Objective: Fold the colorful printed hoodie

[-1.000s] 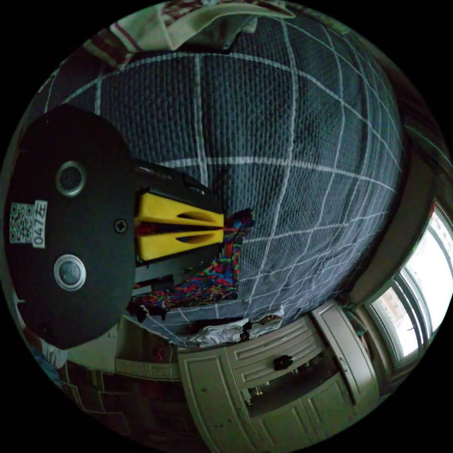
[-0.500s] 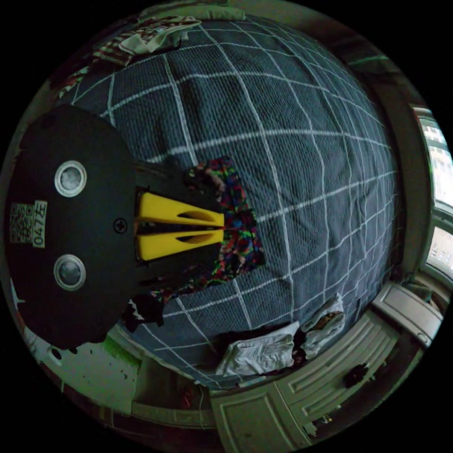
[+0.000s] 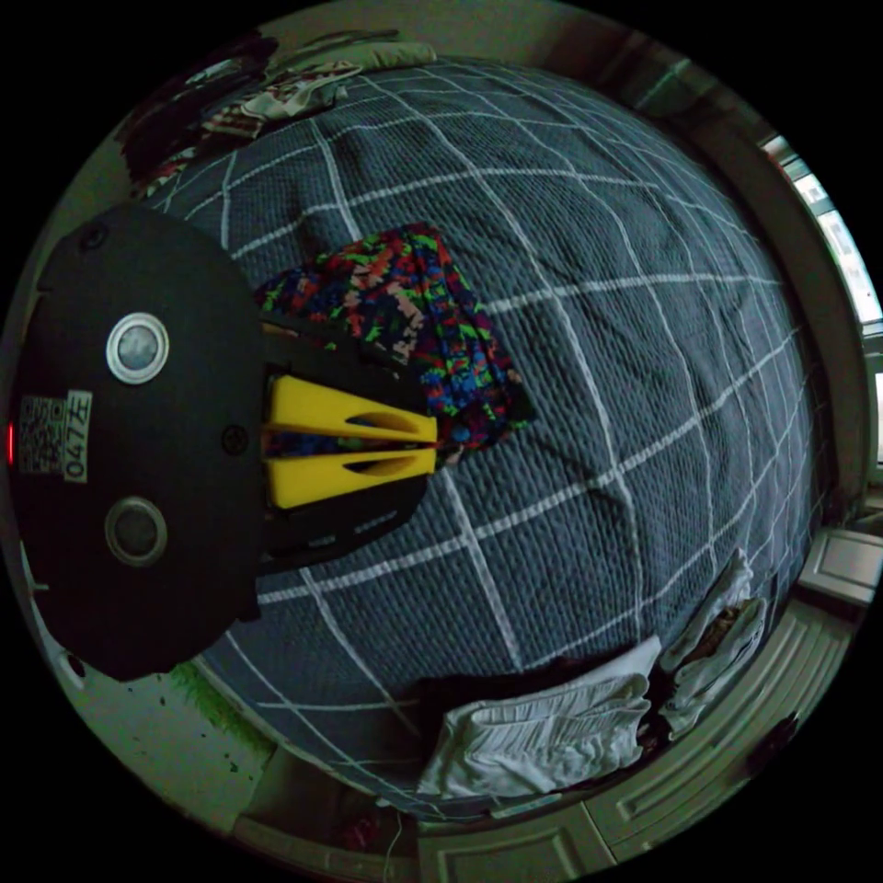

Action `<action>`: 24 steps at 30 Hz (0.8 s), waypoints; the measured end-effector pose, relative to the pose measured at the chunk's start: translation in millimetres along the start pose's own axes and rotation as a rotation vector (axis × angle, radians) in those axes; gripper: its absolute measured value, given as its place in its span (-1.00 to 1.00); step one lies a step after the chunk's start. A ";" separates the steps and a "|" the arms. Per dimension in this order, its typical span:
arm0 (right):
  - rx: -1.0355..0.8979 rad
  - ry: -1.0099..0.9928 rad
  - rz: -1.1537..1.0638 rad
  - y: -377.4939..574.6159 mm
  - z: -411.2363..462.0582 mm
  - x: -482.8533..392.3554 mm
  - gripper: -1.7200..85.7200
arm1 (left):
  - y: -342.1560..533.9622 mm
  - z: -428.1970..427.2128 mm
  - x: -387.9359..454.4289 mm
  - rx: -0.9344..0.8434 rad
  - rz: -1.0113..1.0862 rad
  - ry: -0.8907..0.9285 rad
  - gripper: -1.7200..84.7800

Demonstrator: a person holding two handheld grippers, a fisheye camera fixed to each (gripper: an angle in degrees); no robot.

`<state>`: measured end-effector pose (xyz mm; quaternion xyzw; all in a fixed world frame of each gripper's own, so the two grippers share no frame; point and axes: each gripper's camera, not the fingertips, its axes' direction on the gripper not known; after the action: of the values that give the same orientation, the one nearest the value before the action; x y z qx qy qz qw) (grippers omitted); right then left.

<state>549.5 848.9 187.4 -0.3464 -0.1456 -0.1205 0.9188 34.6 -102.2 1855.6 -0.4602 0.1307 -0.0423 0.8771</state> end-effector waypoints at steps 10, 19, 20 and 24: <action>0.028 0.111 0.127 -1.9 -51.4 90.0 -0.94 | 12.2 -18.9 59.9 0.046 0.032 -0.011 -0.58; 0.036 0.020 0.075 -7.9 -88.3 134.9 -0.83 | 157.5 -64.9 83.1 0.065 0.409 0.399 -0.58; 0.015 0.014 0.056 -9.1 -86.6 134.8 -0.82 | 178.8 -59.6 81.3 0.034 0.411 0.464 -0.58; -0.166 0.052 -0.108 -15.8 -73.8 127.6 -0.82 | 228.5 -38.2 79.5 -0.025 0.385 0.480 -0.57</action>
<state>676.5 772.4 188.7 -0.4096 -0.1297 -0.1904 0.8827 90.3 -17.2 1632.8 -0.4146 0.4195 0.0188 0.8074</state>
